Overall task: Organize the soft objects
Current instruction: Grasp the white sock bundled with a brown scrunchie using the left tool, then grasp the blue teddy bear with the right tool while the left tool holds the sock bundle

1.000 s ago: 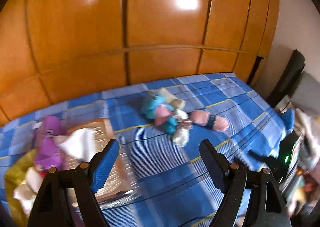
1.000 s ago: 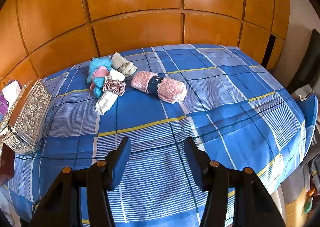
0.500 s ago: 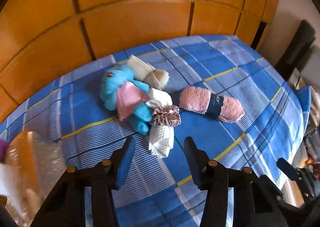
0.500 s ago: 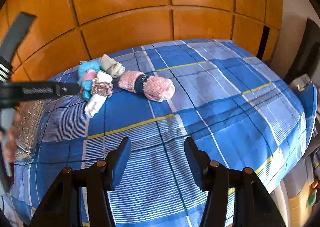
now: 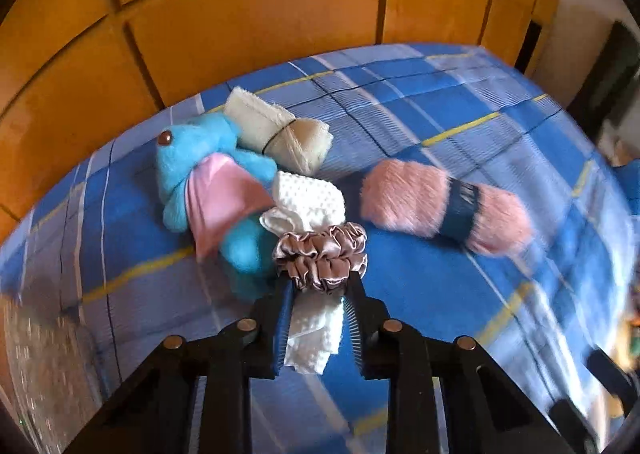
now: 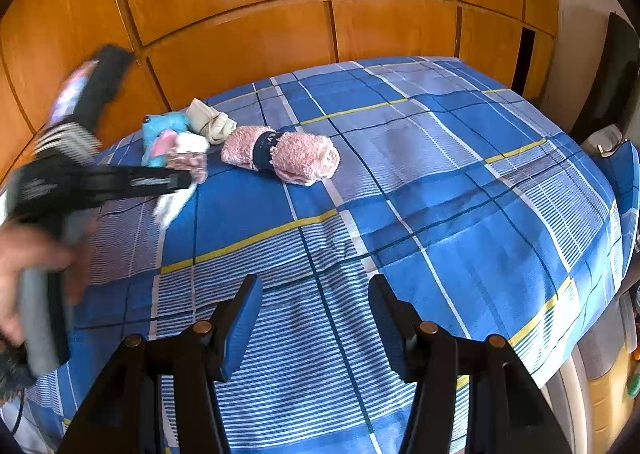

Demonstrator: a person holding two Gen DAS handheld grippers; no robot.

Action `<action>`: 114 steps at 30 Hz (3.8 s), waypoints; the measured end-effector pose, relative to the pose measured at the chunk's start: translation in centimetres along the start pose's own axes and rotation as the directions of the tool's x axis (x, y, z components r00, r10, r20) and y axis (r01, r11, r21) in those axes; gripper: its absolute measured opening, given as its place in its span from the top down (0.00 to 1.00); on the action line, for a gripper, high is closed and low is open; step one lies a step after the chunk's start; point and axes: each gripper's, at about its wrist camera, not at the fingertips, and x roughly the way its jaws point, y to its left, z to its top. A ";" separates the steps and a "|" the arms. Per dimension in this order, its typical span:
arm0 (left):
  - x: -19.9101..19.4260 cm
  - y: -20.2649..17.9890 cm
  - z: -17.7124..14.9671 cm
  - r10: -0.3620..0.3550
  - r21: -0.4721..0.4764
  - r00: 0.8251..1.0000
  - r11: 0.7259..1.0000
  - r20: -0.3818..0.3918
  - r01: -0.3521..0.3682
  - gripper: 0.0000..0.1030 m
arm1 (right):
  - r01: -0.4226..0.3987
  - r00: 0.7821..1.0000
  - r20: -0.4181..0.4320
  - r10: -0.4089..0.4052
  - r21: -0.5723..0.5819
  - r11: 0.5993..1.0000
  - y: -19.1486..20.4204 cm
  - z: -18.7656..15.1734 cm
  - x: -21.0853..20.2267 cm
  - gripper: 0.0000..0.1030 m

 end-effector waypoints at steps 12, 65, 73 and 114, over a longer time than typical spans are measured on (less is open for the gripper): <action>-3.1 1.6 -9.7 -0.061 -0.041 0.998 0.997 0.028 0.062 0.72 | -0.021 0.998 -0.063 0.021 0.008 1.000 0.4 -1.2 1.5 0.46; -5.2 1.6 -12.7 -0.019 -0.009 0.982 1.000 0.186 0.021 0.77 | -0.098 0.995 -0.039 0.090 -0.374 0.922 2.6 4.4 2.5 0.41; -4.9 2.8 -13.7 -0.060 -0.049 0.979 0.996 0.196 0.071 0.77 | -0.206 0.978 -0.076 0.196 -0.527 0.825 11.7 10.3 7.5 0.42; -5.4 4.9 -13.3 -0.102 -0.191 0.983 0.973 0.150 0.130 0.78 | -0.204 0.961 -0.257 0.104 -0.401 0.893 7.3 2.2 6.7 0.70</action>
